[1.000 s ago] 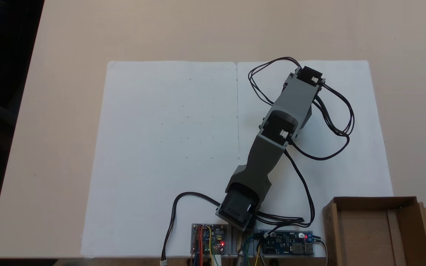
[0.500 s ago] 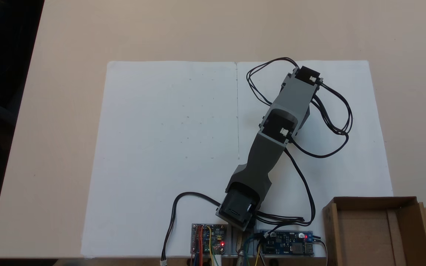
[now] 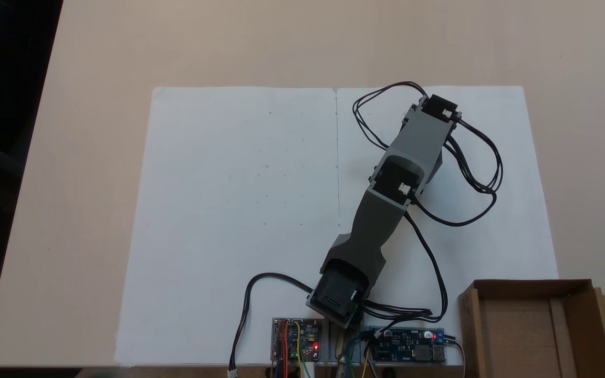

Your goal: Grasp a green dice and put it in the bin.

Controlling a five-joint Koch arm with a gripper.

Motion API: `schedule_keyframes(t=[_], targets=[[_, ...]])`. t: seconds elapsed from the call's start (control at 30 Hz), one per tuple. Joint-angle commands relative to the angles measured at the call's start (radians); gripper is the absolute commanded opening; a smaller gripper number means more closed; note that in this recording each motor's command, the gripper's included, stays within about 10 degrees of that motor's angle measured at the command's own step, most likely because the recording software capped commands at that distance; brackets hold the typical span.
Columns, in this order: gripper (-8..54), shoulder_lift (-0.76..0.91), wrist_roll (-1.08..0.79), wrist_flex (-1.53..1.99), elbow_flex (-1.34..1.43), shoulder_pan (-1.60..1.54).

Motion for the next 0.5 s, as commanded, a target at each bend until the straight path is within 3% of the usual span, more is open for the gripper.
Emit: schedule_keyframes(t=[0.0, 0.47], targets=[[28.5, 0.028, -0.055, -0.002, -0.021, 0.005], [28.1, 0.028, -0.055, 0.000, -0.020, -0.015]])
